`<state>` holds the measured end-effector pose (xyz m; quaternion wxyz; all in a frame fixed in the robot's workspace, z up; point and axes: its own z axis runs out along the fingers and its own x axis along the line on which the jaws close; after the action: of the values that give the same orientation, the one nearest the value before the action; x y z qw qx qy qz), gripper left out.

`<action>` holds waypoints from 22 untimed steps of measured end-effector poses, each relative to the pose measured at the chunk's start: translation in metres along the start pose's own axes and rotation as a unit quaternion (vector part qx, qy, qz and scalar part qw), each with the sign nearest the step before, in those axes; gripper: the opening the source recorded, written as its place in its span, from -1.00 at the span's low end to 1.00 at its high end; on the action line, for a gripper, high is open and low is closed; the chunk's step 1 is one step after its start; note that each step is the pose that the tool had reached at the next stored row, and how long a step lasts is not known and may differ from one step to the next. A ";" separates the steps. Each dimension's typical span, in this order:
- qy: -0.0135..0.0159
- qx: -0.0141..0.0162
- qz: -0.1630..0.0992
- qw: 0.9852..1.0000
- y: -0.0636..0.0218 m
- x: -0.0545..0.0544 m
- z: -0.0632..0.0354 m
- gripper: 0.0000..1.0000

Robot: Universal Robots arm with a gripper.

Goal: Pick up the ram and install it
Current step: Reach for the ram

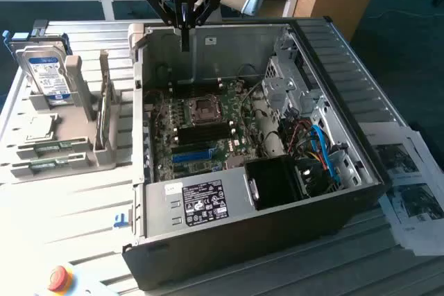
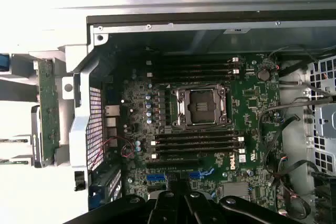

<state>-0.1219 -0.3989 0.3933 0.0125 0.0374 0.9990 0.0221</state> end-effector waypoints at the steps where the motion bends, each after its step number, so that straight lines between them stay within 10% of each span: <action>1: 0.000 0.000 0.000 1.000 0.0000 0.000 0.0000 -0.80; 22: 0.000 0.000 0.000 1.000 -0.0003 0.004 -0.0001 -0.80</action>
<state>-0.1256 -0.3988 0.3933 0.0125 0.0374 0.9990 0.0221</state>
